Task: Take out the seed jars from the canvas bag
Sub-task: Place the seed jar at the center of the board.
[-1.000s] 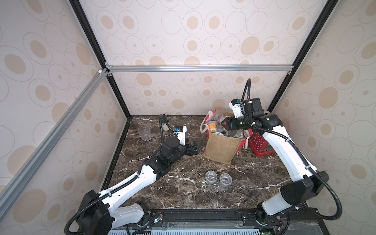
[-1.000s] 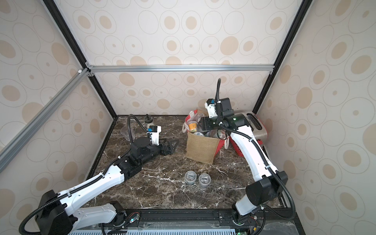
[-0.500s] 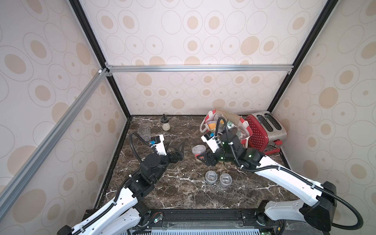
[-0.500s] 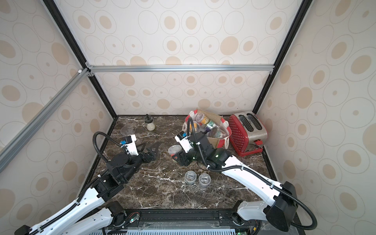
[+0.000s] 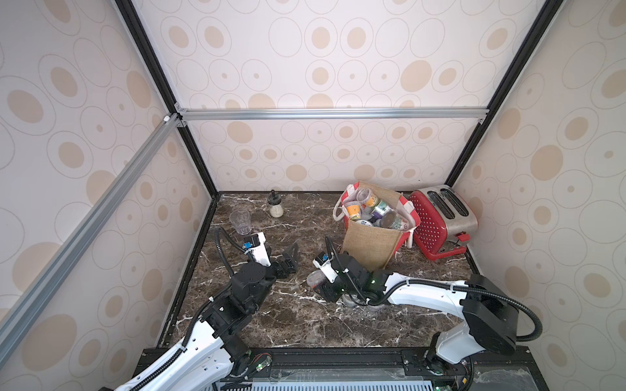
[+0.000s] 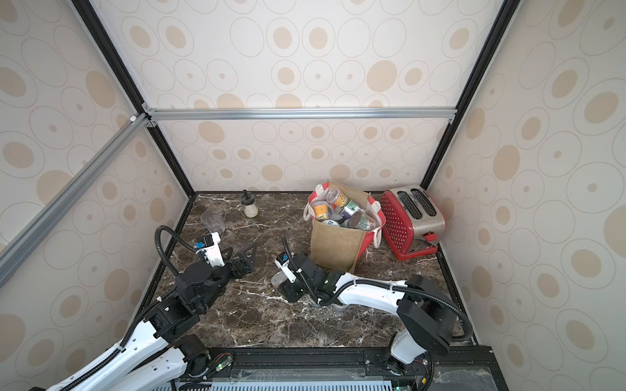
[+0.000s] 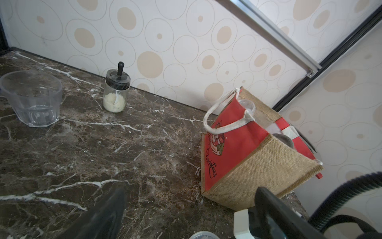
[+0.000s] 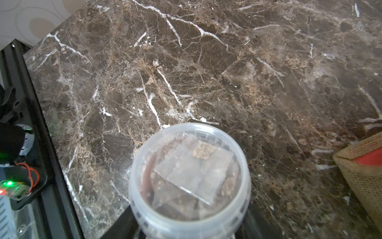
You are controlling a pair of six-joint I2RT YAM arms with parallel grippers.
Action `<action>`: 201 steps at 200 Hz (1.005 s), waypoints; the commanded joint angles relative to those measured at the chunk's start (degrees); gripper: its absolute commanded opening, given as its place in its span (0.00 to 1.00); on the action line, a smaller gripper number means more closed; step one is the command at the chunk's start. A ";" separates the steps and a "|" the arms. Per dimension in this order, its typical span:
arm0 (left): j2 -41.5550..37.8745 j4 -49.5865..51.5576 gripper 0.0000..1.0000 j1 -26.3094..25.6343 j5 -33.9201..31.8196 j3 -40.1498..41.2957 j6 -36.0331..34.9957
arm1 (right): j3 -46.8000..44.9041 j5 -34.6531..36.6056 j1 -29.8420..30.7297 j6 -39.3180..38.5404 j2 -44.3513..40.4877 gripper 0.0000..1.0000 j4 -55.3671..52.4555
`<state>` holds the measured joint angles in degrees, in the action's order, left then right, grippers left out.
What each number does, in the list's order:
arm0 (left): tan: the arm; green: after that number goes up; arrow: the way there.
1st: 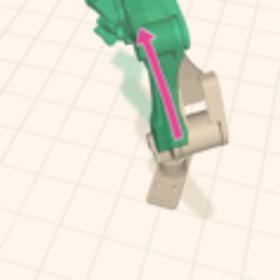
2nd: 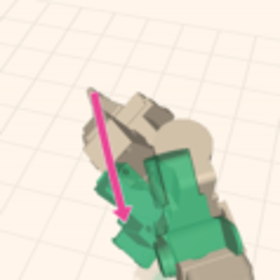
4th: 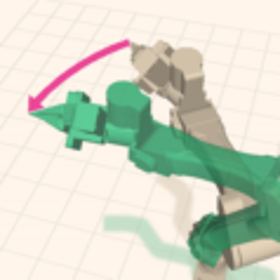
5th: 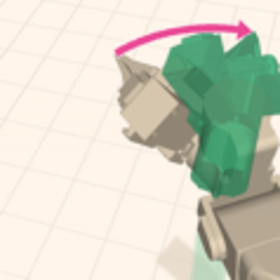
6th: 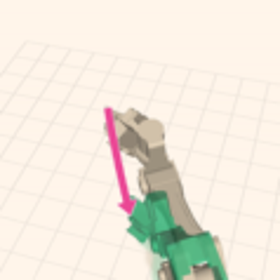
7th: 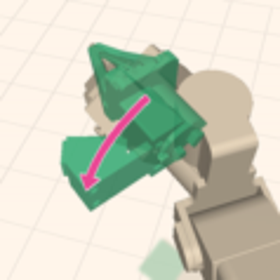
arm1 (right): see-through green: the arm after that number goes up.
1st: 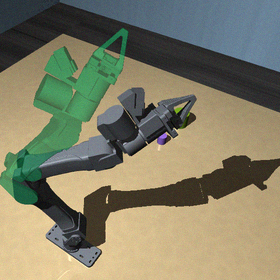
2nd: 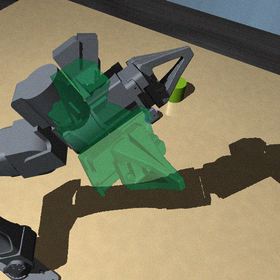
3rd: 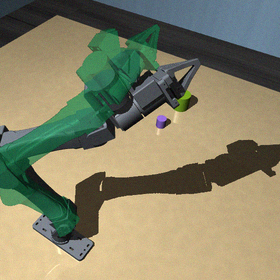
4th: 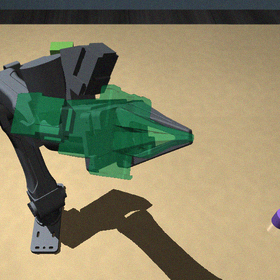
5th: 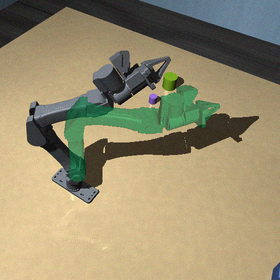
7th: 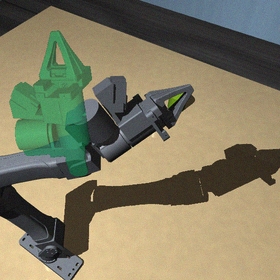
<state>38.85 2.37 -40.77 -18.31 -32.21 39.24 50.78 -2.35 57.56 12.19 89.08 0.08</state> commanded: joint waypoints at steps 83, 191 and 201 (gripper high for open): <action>19.85 -8.06 0.98 14.31 26.89 8.30 9.89 | -6.93 14.70 6.39 3.48 6.06 0.62 13.33; 21.69 -11.81 0.98 14.50 29.96 9.36 9.98 | -12.15 19.80 9.26 4.77 3.29 0.67 14.57; 22.17 -12.15 0.98 14.51 30.41 9.25 9.98 | -12.38 20.03 9.43 4.72 2.60 0.69 14.18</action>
<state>60.01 -7.46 -26.46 10.24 -22.83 48.49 39.53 15.81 66.32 16.08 93.93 15.62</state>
